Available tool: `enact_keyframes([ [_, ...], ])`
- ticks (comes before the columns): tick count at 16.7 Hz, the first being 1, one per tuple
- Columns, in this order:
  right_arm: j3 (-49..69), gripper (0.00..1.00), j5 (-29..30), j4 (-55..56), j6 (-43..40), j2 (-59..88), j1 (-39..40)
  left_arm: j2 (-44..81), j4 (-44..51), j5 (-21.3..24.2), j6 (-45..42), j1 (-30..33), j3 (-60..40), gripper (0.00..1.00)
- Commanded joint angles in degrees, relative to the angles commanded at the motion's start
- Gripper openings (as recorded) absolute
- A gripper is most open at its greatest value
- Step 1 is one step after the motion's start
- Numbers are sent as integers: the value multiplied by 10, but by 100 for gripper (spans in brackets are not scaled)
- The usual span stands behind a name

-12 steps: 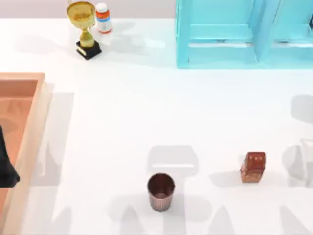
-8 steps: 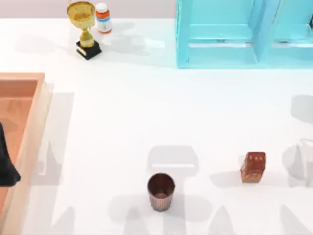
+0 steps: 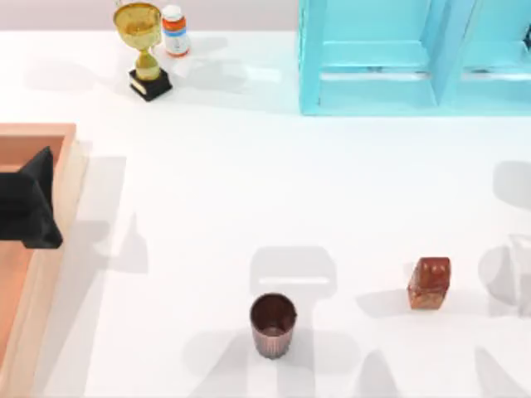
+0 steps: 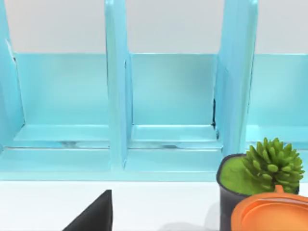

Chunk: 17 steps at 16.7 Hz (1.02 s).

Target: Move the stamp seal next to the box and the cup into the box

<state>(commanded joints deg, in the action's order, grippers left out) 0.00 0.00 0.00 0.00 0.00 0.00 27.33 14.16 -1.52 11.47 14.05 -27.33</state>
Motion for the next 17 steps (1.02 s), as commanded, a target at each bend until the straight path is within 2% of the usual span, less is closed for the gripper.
enact_keyframes([
  [11, 0, 100, 0, 0, 0, 0, 0, 632, 352, -40, 261, 283, -631, 100],
  [17, 0, 100, 0, 0, 0, 0, 0, 963, 547, -63, 396, 410, -963, 100],
])
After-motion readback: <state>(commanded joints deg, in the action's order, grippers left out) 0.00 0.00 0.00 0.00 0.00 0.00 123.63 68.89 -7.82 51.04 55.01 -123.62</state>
